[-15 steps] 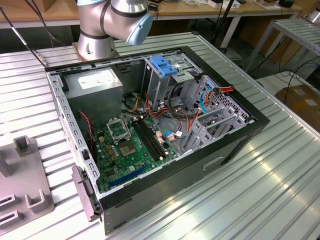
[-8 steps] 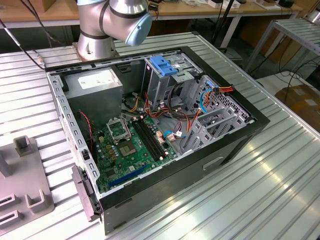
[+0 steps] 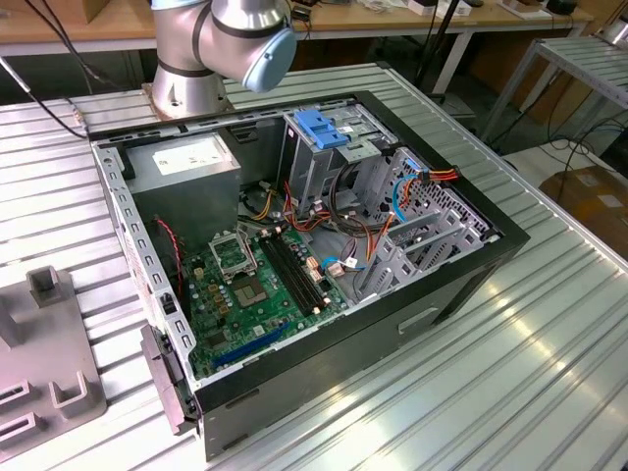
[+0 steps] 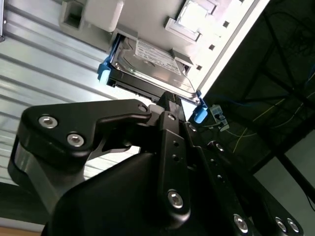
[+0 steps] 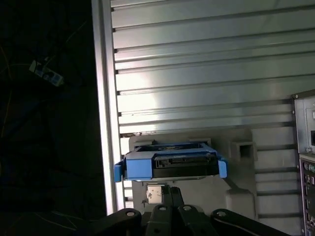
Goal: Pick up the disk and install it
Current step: 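Reach for the disk, then pick up the disk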
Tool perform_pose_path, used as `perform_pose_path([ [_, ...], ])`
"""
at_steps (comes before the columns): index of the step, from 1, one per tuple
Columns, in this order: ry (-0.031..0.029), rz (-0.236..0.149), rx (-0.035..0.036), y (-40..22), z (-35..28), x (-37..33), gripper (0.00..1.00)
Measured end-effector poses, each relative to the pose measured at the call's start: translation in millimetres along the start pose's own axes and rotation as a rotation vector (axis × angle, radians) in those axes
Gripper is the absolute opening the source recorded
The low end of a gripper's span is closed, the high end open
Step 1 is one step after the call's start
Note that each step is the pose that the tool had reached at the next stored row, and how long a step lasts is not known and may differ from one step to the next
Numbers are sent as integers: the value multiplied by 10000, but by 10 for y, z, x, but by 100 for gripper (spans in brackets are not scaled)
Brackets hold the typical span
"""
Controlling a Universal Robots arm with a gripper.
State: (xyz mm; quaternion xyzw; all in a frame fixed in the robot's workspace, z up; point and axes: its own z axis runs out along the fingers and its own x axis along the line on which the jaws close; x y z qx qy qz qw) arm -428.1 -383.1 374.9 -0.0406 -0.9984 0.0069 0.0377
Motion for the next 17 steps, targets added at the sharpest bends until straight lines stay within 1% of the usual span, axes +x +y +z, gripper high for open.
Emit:
perform_pose_path([
  [2,-101,3,23,2,15,56,10],
  [3,-165,6,39,3,24,95,10],
  [5,-268,10,61,3,39,156,10],
  [6,-343,13,80,3,51,203,10],
  [8,-411,15,102,3,63,252,10],
  [17,-416,15,103,2,63,262,10],
])
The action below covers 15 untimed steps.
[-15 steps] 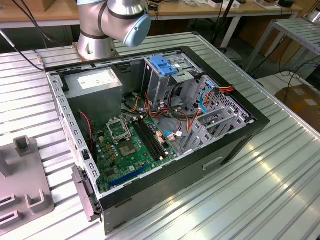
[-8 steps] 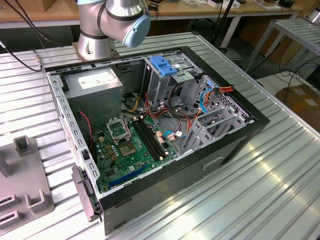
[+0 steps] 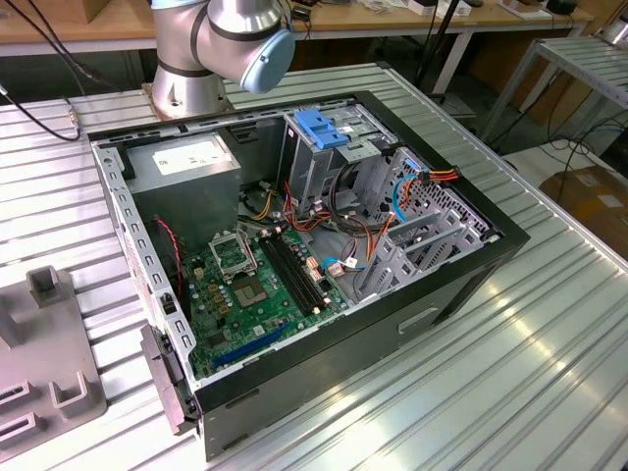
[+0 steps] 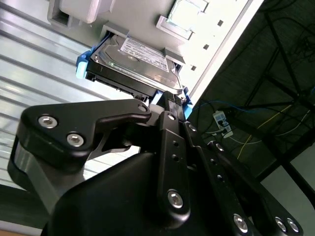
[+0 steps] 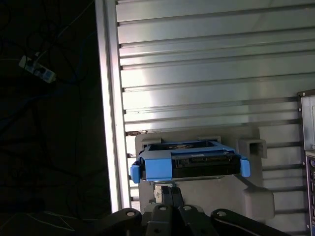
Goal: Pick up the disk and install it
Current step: 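Pick up the disk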
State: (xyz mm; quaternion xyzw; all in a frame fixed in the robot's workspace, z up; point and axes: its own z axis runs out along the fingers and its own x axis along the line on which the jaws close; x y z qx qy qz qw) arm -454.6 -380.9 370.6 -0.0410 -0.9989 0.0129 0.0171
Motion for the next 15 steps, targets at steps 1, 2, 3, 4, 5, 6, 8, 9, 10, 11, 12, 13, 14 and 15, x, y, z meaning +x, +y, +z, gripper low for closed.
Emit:
perform_pose_path([
  [1,-1,0,0,0,0,0,10],
  [2,0,0,0,0,0,0,10],
  [3,0,0,0,0,0,0,10],
  [4,0,0,0,0,0,0,10],
  [5,0,0,0,0,0,0,10],
  [6,0,-3,0,0,0,1,10],
  [8,-3,-112,3,0,0,1,10],
  [9,-4,-152,5,0,0,1,10],
  [10,-5,-197,6,0,0,1,10],
  [11,-7,-239,8,0,0,1,10],
  [12,-8,-304,10,0,0,1,10],
  [13,-10,-355,11,0,0,1,10],
  [14,-12,-406,13,0,0,1,10],
  [15,-13,-484,15,0,0,1,10],
])
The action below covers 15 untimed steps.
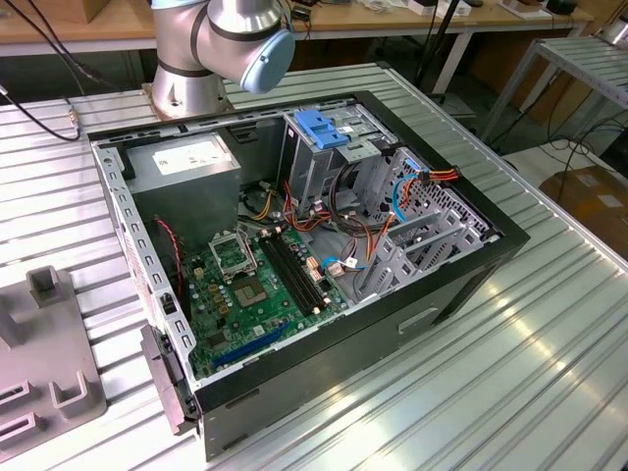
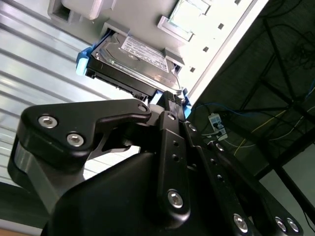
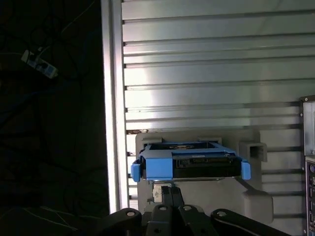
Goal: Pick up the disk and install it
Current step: 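Pick up the disk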
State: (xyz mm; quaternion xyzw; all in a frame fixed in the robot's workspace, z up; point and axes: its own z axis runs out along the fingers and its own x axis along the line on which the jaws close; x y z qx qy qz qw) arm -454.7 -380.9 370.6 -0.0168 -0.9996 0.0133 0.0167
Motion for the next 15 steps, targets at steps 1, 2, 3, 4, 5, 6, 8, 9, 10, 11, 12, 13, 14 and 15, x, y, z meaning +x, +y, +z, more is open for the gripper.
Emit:
perform_pose_path([
  [1,-3,-103,4,0,0,0,10],
  [2,-5,-165,6,0,0,0,10],
  [3,-6,-219,8,0,0,0,10],
  [4,-8,-282,10,0,0,0,10],
  [5,-9,-327,11,0,0,0,10],
  [6,-11,-399,13,0,0,0,10],
  [8,-14,-494,17,0,0,0,10],
  [9,-15,-545,19,0,0,0,10],
  [10,-16,-593,20,0,0,0,10],
  [11,-18,-674,23,0,0,0,10],
  [12,-20,-740,25,0,0,0,10],
  [13,-24,-875,30,0,0,0,10],
  [14,-28,-1048,35,0,0,0,10],
  [15,-32,-1203,40,0,0,0,10],
])
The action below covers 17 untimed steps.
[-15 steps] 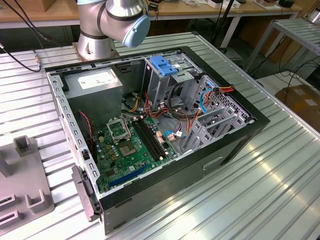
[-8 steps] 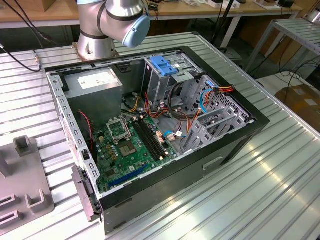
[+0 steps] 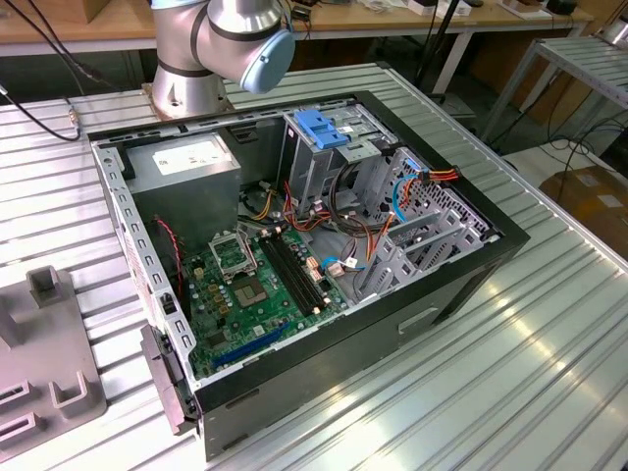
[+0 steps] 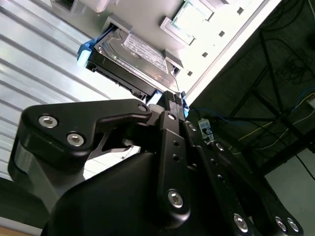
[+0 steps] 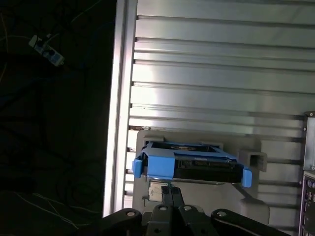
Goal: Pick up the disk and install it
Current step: 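Pick up the disk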
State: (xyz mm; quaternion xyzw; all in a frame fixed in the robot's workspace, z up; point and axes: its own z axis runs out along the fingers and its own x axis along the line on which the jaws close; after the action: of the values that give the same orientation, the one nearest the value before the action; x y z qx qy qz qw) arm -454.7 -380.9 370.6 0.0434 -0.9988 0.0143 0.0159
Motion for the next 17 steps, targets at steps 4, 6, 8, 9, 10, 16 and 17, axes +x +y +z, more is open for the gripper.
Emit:
perform_pose_path([
  [4,-12,-482,17,0,1,0,10],
  [6,-21,-672,24,0,4,0,10],
  [8,-32,-862,29,0,7,-1,10],
  [9,-36,-924,32,0,7,-1,10],
  [10,-46,-1055,38,0,7,0,10],
  [16,-60,-1448,52,0,7,0,10],
  [17,-61,-1515,54,0,6,0,10],
])
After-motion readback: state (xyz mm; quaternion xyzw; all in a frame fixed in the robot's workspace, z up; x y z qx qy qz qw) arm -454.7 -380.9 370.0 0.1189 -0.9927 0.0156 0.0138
